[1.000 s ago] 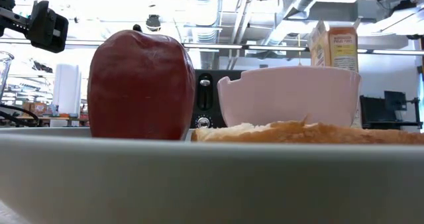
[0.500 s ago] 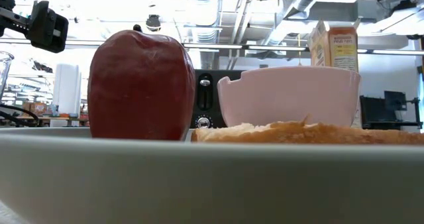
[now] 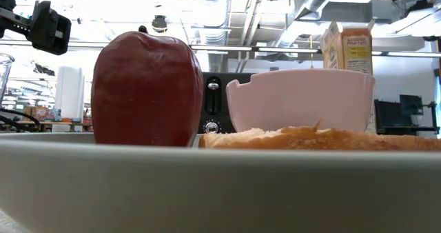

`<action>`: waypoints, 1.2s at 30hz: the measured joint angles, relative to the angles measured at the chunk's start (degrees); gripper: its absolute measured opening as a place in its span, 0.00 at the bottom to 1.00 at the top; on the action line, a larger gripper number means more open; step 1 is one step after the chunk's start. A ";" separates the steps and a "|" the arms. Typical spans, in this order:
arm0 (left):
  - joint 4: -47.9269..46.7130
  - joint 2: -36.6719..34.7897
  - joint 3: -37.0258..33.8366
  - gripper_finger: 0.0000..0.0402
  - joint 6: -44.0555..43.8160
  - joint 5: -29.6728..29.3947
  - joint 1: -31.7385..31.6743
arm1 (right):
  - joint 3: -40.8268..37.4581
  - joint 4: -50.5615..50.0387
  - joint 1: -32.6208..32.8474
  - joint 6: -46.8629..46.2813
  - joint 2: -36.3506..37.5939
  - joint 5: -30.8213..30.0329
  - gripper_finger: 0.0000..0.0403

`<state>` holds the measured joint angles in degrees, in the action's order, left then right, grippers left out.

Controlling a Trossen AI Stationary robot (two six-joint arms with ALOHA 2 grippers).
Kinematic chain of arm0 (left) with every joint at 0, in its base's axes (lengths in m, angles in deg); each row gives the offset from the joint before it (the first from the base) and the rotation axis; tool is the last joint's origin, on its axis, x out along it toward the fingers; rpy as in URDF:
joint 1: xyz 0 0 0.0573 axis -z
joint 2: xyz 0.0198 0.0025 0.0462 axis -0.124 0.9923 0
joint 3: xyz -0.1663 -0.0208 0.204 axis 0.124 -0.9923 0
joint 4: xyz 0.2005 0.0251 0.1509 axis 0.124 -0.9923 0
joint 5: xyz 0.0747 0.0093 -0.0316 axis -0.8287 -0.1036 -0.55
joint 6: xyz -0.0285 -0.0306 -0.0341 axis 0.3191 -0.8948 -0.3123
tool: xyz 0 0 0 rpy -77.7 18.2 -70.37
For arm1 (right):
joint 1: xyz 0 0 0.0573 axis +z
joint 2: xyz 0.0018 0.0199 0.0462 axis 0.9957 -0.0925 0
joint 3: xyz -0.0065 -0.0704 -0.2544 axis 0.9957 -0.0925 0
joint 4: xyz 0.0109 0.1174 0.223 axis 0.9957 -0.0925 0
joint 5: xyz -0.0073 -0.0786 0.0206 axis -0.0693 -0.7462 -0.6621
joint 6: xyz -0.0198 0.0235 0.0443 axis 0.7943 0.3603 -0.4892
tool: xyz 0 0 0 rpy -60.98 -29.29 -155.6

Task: Arrange a breakfast setting
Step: Return to Home Position

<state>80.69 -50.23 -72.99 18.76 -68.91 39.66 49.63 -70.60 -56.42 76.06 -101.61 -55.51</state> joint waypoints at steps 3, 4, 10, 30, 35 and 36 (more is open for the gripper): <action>0.00 0.00 0.01 0.84 0.00 0.00 0.00 | -3.45 -1.26 -0.02 0.04 5.33 -0.02 0.40; 0.00 0.00 -0.01 0.84 0.00 0.00 0.00 | -4.36 -1.91 -0.04 0.05 7.20 -0.06 0.40; 0.02 0.00 0.00 0.84 0.00 0.00 0.00 | -8.09 -9.03 -0.07 -0.11 16.64 -0.49 0.40; 0.02 0.00 -0.01 0.84 0.00 0.00 0.00 | -10.85 -29.73 -0.31 -2.31 27.04 -20.75 0.40; 0.02 0.00 0.01 0.84 0.00 0.00 0.00 | -12.92 -29.92 -0.31 -4.45 27.05 -20.83 0.40; 0.01 0.00 0.00 0.84 0.00 0.00 0.00 | -13.78 -30.14 -0.31 -5.72 27.02 -20.85 0.40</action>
<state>80.70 -50.23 -73.00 18.76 -68.91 39.66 35.85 -100.74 -56.73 70.34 -74.59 -76.36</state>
